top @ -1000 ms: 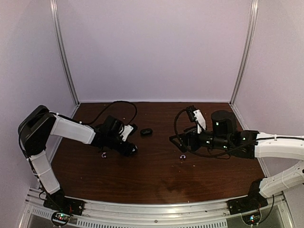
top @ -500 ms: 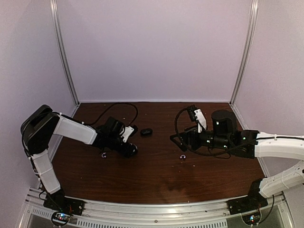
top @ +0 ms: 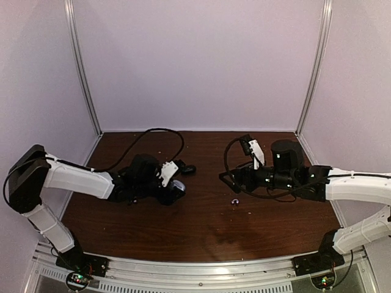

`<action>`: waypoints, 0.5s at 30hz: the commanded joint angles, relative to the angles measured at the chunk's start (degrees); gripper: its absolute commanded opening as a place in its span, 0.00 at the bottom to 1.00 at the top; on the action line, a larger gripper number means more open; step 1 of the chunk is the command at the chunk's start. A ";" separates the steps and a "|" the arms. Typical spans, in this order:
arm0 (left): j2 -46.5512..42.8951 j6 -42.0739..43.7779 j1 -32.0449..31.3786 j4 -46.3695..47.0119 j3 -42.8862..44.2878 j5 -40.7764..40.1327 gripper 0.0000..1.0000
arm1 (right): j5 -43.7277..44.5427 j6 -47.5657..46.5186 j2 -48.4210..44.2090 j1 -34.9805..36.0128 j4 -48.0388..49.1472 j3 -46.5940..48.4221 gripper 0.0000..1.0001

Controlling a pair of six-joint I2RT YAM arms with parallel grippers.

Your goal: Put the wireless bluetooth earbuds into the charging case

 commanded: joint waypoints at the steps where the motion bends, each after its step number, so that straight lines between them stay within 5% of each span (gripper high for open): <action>1: -7.63 6.10 -6.59 10.95 -1.46 -7.43 0.50 | -7.19 -0.07 2.95 -0.34 -0.98 3.82 0.88; 5: -11.97 8.48 -11.18 15.59 -3.53 -10.76 0.50 | -14.48 0.58 5.18 -0.29 -1.39 6.81 0.75; 15: -17.97 13.99 -18.92 21.43 -5.46 -15.55 0.49 | -20.46 3.41 7.54 0.47 -0.83 10.88 0.68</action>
